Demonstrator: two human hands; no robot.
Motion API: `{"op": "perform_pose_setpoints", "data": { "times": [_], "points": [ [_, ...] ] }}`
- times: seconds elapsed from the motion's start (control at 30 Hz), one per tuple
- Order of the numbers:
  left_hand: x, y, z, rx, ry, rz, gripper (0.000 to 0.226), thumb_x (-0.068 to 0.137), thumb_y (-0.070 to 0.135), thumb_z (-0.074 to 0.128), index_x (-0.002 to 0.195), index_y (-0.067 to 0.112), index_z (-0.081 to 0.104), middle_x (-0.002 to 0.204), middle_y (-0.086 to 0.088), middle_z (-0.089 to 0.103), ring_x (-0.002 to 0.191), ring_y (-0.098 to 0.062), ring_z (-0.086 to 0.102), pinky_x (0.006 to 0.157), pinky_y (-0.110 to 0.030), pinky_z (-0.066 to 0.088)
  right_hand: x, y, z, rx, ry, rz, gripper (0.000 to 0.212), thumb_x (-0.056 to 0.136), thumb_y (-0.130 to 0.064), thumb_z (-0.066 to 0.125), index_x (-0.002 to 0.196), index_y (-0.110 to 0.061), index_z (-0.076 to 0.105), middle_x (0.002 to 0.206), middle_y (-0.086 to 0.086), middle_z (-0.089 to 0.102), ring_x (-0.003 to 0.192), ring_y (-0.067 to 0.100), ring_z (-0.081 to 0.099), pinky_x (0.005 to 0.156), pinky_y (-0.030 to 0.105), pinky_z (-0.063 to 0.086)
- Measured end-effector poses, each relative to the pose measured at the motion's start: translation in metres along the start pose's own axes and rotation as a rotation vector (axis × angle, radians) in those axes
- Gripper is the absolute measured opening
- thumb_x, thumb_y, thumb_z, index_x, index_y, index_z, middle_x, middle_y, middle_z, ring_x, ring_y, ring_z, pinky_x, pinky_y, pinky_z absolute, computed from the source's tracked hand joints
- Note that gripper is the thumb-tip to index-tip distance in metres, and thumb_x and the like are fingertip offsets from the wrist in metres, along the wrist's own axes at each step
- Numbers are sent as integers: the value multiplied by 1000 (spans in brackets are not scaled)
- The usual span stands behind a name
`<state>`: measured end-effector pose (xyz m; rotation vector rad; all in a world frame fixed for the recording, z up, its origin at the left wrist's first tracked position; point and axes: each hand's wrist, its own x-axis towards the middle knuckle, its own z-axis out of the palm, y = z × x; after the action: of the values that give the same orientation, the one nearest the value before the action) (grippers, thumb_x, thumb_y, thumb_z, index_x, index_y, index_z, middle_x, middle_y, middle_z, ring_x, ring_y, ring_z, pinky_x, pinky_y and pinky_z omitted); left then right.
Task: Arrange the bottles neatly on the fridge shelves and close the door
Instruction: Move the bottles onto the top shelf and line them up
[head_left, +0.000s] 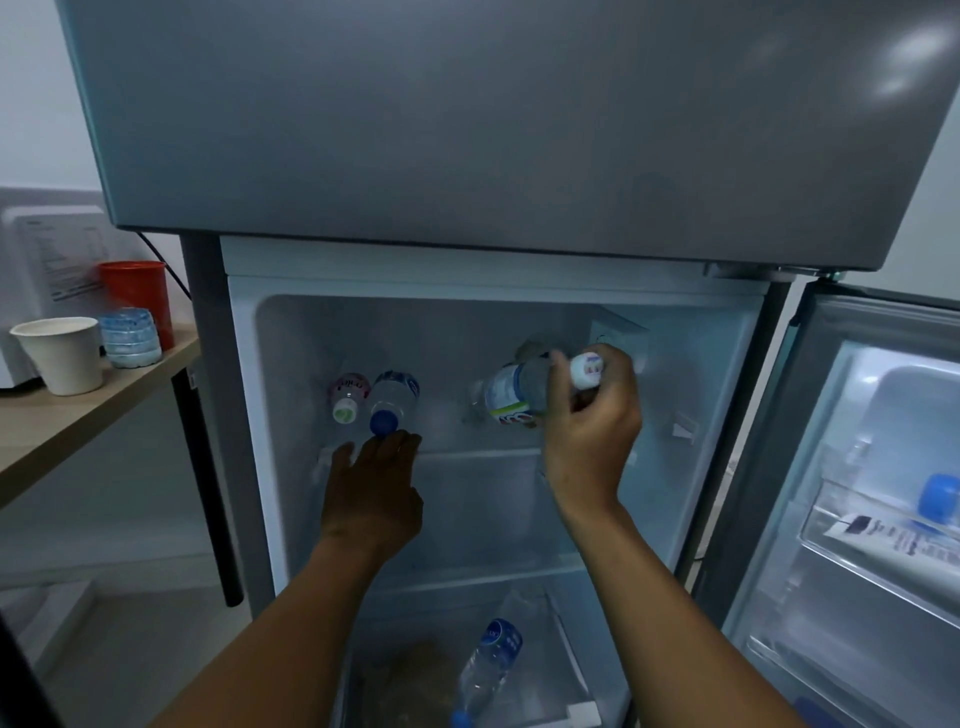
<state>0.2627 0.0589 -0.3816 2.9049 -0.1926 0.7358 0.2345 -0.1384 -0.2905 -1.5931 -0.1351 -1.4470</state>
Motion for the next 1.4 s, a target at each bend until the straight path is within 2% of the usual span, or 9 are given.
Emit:
{"op": "perform_pose_setpoints", "data": {
  "times": [0.13, 0.2, 0.33, 0.47, 0.73, 0.9, 1.07, 1.3, 1.4],
  "points": [
    [-3, -3, 7, 29, 12, -2, 70, 82, 34, 59, 147, 26, 36, 150, 7, 42, 137, -16, 39, 113, -52, 0, -23, 26, 5, -43, -198, 5, 18, 86, -11, 73, 98, -1, 63, 91, 0, 57, 82, 4, 48, 78, 5, 39],
    [-7, -3, 13, 58, 21, -2, 75, 76, 36, 63, 146, 24, 38, 148, 5, 45, 135, -18, 41, 112, -57, -2, -33, 44, 11, -79, -355, 104, 23, 86, -18, 72, 107, -9, 65, 98, 0, 63, 88, 11, 56, 80, 23, 49],
    [-4, -11, 16, 84, 84, 51, 76, 70, 38, 66, 142, 25, 45, 141, 5, 52, 125, -18, 50, 106, -53, 19, -47, 67, 28, -214, -552, 233, 31, 86, -39, 65, 114, -27, 58, 111, 2, 65, 99, 23, 62, 80, 38, 53],
    [3, -21, 22, 154, 152, 116, 76, 65, 31, 75, 137, 22, 52, 137, 4, 58, 117, -20, 56, 94, -48, 30, -45, 74, 47, -322, -527, 141, 32, 86, -38, 66, 115, -29, 54, 124, -3, 58, 106, 21, 58, 75, 32, 48],
    [3, -15, 30, 113, 253, 79, 69, 69, 26, 72, 135, 19, 54, 134, 3, 59, 117, -22, 56, 99, -51, 28, -34, 92, 80, -476, -568, 101, 39, 87, -36, 66, 122, -23, 55, 129, 8, 55, 113, 33, 57, 80, 44, 54],
    [3, -15, 28, 112, 237, 62, 69, 69, 27, 72, 136, 20, 53, 134, 3, 59, 117, -22, 55, 99, -51, 28, -61, 88, 66, -406, -524, 54, 55, 89, -39, 65, 140, -27, 50, 137, 6, 49, 123, 29, 46, 100, 38, 42],
    [4, -15, 29, 127, 234, 52, 67, 73, 28, 69, 137, 22, 51, 135, 4, 58, 117, -21, 54, 101, -48, 24, -134, 87, 31, -266, -348, 107, 50, 86, -13, 68, 133, -12, 52, 123, 4, 38, 113, 14, 34, 102, 30, 33],
    [6, -18, 35, 147, 289, 86, 62, 74, 28, 65, 135, 22, 52, 132, 5, 59, 113, -22, 55, 96, -45, 23, -235, 156, -5, -499, -990, 425, 61, 90, -31, 61, 145, -31, 33, 128, 11, 40, 121, 30, 45, 100, 41, 46],
    [7, -18, 36, 145, 304, 91, 60, 75, 30, 63, 133, 22, 51, 132, 5, 59, 113, -22, 54, 95, -44, 21, -261, 166, -21, -452, -1106, 537, 90, 91, -32, 64, 149, -53, -2, 113, 5, 42, 85, 24, 61, 69, 32, 53]
  ]
}}
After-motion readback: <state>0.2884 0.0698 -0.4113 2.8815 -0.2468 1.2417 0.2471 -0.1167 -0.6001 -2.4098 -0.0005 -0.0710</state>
